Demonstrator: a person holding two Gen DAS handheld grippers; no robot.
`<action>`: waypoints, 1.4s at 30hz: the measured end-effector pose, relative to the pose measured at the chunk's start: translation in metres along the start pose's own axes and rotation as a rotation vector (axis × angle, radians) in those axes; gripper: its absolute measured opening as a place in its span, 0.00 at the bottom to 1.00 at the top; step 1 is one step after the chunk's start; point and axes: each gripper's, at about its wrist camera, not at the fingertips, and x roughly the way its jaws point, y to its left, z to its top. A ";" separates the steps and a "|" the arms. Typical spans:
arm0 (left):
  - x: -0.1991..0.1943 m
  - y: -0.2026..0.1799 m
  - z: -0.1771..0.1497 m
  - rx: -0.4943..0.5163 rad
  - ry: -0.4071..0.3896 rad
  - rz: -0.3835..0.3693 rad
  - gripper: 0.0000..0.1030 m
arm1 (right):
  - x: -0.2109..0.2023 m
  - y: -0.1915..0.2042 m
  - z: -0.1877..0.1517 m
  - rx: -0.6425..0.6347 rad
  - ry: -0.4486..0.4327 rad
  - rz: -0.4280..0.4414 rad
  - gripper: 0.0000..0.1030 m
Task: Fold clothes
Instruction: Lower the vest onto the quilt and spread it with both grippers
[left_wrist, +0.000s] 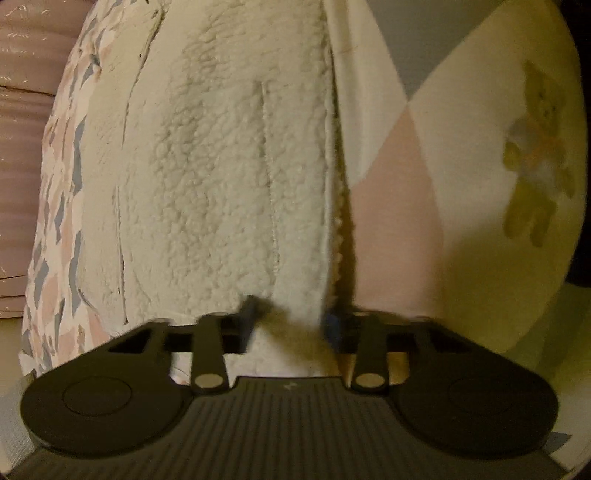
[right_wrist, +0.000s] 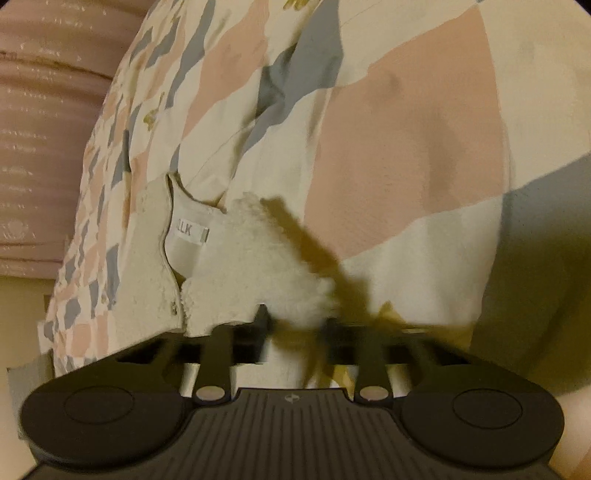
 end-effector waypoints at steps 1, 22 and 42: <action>-0.003 0.003 0.001 -0.009 0.005 -0.006 0.16 | -0.003 0.004 0.001 -0.030 -0.002 -0.003 0.19; -0.122 0.055 0.053 -0.402 0.000 0.004 0.08 | -0.159 0.009 0.039 -0.254 -0.083 0.008 0.07; -0.119 0.048 0.030 -0.496 0.126 0.087 0.15 | -0.159 -0.067 -0.018 -0.295 0.187 -0.182 0.12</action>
